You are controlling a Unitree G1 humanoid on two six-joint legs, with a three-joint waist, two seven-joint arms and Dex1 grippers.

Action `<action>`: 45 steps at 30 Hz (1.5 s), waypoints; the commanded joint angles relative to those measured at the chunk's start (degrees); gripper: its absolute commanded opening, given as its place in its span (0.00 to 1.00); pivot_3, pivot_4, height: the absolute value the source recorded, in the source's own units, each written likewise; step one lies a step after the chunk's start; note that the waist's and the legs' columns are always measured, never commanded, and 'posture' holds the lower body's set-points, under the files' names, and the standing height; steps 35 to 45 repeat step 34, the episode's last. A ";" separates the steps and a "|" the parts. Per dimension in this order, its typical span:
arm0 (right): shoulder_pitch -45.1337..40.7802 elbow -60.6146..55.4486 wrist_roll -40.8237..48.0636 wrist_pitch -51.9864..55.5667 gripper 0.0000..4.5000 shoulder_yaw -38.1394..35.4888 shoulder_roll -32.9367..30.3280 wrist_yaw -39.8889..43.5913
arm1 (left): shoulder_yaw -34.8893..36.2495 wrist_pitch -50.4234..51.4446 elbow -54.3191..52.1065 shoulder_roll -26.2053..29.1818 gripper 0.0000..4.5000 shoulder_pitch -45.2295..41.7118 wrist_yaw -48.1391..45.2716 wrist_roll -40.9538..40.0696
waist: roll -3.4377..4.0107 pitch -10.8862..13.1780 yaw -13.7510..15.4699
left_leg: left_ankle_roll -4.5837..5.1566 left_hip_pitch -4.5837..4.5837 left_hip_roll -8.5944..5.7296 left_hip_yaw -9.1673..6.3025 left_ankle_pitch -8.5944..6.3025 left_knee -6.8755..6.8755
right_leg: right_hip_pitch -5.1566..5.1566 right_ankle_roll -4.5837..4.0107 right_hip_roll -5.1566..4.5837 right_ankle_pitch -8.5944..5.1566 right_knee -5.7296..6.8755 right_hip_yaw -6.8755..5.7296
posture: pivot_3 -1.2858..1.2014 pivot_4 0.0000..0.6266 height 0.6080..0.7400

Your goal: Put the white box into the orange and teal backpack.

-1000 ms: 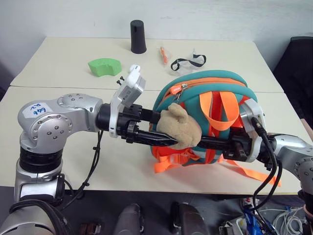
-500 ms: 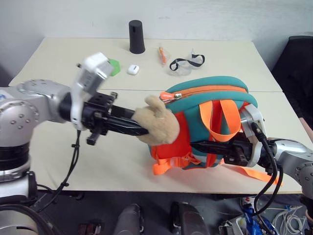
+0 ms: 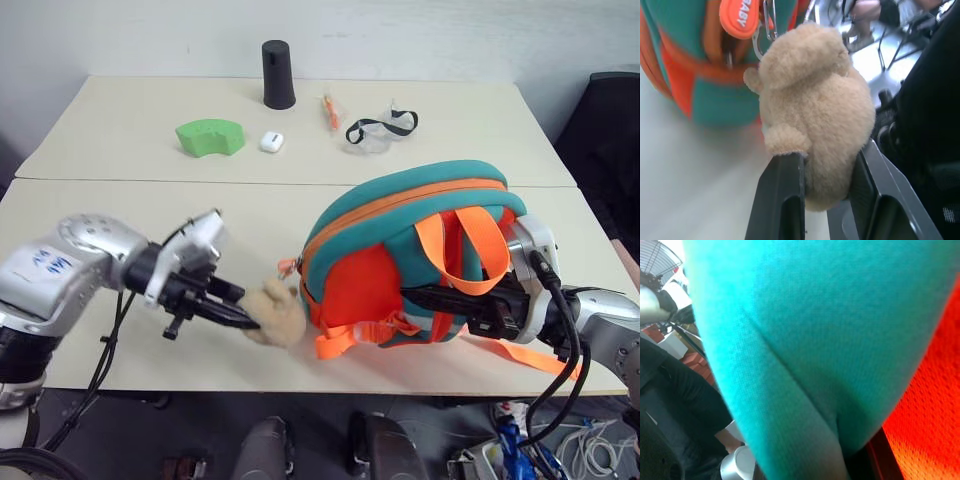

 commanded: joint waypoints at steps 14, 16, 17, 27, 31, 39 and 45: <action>3.90 -1.25 -6.59 -3.01 0.35 -2.21 -3.92 2.18 | 2.74 -2.74 3.00 -9.74 0.39 2.15 5.43 5.86 | 0.03 -0.02 0.10 | 0.14 -0.04 -0.01 -0.04 -0.10 0.07 | 0.03 0.04 -0.08 0.02 0.02 -0.03 | 0.52 0.24 1.00; 7.84 -1.76 -7.66 -3.65 0.50 -5.76 -6.12 4.88 | 6.34 -1.02 1.41 -7.42 0.53 3.92 3.75 2.91 | 0.05 -0.01 0.10 | 0.14 -0.03 0.00 -0.05 -0.10 0.06 | 0.02 0.04 -0.07 0.02 0.02 -0.04 | 0.52 0.24 1.00; 9.45 -1.91 -7.95 -3.99 0.57 -7.21 -6.89 5.94 | 7.67 -0.45 0.74 -6.52 0.60 4.72 3.16 1.86 | 0.05 -0.01 0.10 | 0.13 -0.03 -0.01 -0.04 -0.11 0.04 | 0.02 0.04 -0.07 0.02 0.00 -0.04 | 0.52 0.24 1.00; 26.70 9.15 -12.99 -3.89 1.00 -36.81 -14.49 23.39 | 27.13 3.74 1.79 5.71 0.99 12.17 -0.81 -5.77 | 0.07 0.01 0.15 | 0.14 0.04 0.00 -0.06 -0.16 0.01 | 0.11 0.05 -0.06 0.03 -0.09 -0.05 | 0.52 0.24 1.00; 27.66 13.54 -13.31 -2.78 1.00 -43.35 -16.17 26.73 | 32.64 7.22 3.82 6.02 0.99 10.32 1.72 -9.46 | 0.08 0.01 0.09 | 0.18 0.13 0.04 -0.08 -0.27 -0.01 | 0.16 0.03 -0.07 0.02 -0.11 -0.04 | 0.52 0.24 1.00; 25.71 15.28 -12.54 -1.93 1.00 -43.79 -16.31 25.70 | 33.45 7.42 3.50 4.95 0.99 9.45 4.42 -10.00 | 0.08 0.01 0.08 | 0.09 0.13 0.07 -0.09 -0.28 -0.03 | 0.15 0.01 -0.07 0.01 -0.11 -0.03 | 0.52 0.24 1.00; 25.71 15.28 -12.54 -1.93 1.00 -43.79 -16.31 25.70 | 33.45 7.42 3.50 4.95 0.99 9.45 4.42 -10.00 | 0.08 0.01 0.08 | 0.09 0.13 0.07 -0.09 -0.28 -0.03 | 0.15 0.01 -0.07 0.01 -0.11 -0.03 | 0.52 0.24 1.00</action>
